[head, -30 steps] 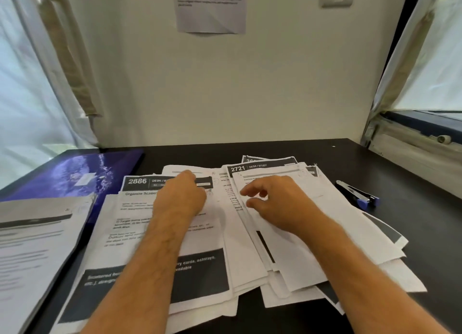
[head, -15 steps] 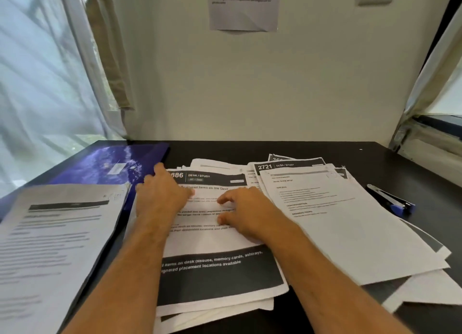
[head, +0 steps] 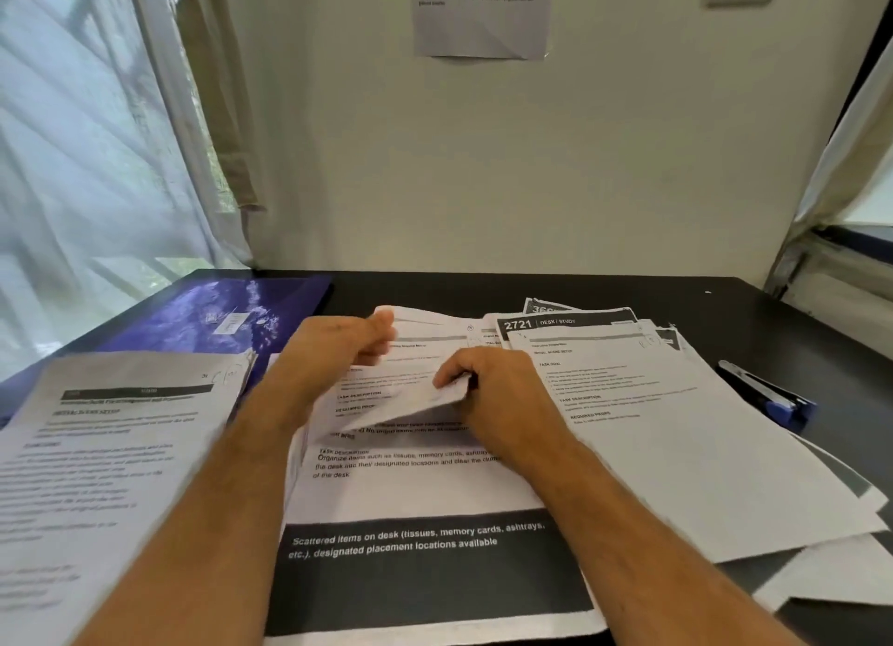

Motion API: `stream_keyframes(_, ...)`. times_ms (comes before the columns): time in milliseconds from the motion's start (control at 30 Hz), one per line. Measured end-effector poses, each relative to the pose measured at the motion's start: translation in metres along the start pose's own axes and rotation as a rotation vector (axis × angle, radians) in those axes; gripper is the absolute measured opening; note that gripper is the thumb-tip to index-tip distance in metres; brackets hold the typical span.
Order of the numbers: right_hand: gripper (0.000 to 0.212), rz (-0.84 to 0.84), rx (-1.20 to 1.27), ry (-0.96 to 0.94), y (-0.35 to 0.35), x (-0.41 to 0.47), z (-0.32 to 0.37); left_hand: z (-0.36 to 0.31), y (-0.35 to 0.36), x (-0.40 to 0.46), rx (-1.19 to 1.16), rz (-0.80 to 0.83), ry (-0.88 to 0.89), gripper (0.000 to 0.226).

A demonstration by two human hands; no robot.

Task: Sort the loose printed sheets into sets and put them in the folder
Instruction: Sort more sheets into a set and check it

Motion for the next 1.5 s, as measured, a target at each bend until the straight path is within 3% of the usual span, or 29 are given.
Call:
stream_keyframes(67,0.013,0.012,0.026,-0.013,0.001,0.0,-0.004,0.009,0.001,0.006,0.475,-0.199,-0.1,0.053)
stream_keyframes(133,0.012,0.023,0.041,-0.009,0.003,0.002,-0.008,0.017,0.005,0.009,0.645,-0.195,-0.188,0.076)
stream_keyframes(267,0.014,0.037,0.048,0.005,0.006,0.003,-0.011,0.023,0.003,0.016,0.445,-0.269,-0.196,0.082)
stream_keyframes(433,0.015,0.036,0.051,-0.008,0.007,0.002,-0.011,0.02,-0.005,0.016,0.441,-0.522,-0.074,0.044)
stream_keyframes(500,0.015,0.035,0.045,-0.016,0.007,0.002,-0.01,0.017,-0.006,0.015,0.375,-0.605,-0.001,0.042)
stream_keyframes(567,0.018,0.032,0.039,-0.008,0.006,0.002,-0.01,0.013,-0.005,0.013,0.282,-0.649,0.037,0.038)
stream_keyframes(667,0.029,0.013,0.086,0.03,0.006,0.002,-0.009,0.006,-0.006,0.009,0.25,-0.678,0.109,0.012)
stream_keyframes(733,0.032,-0.008,0.137,0.005,0.007,0.003,-0.006,0.001,-0.006,0.007,0.148,-0.579,0.154,0.005)
stream_keyframes(833,0.053,-0.053,0.169,-0.012,0.007,0.005,-0.002,-0.007,-0.008,0.001,-0.139,-0.278,0.23,0.004)
stream_keyframes(933,0.065,-0.115,0.203,-0.042,0.006,0.007,-0.002,-0.014,-0.009,-0.002,-0.201,-0.168,0.299,0.021)
stream_keyframes(1000,0.059,-0.136,0.188,-0.074,0.006,0.008,-0.003,-0.016,-0.008,-0.002,-0.209,-0.116,0.321,0.026)
stream_keyframes(1133,0.027,-0.196,0.112,-0.131,0.008,0.013,-0.008,-0.014,-0.004,-0.004,-0.309,0.106,0.288,0.015)
stream_keyframes(1200,0.022,-0.215,0.076,-0.136,0.008,0.015,-0.01,-0.014,-0.001,-0.006,-0.374,0.161,0.245,0.012)
stream_keyframes(1333,0.01,-0.282,0.186,-0.213,0.002,0.012,-0.007,-0.007,-0.006,0.002,-0.496,-0.089,0.164,0.011)
stream_keyframes(1500,0.014,-0.083,0.151,-0.192,0.003,0.004,-0.007,0.012,-0.015,0.017,-0.463,-0.471,0.024,0.01)
Point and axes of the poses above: each hand's wrist, its own x-axis towards the middle knuckle, its own y-axis out of the palm, z = x × y, the point moved 2 cm from there along x, towards the middle knuckle, and after that the axes turned 12 degrees about x, right-handed, at the moved point
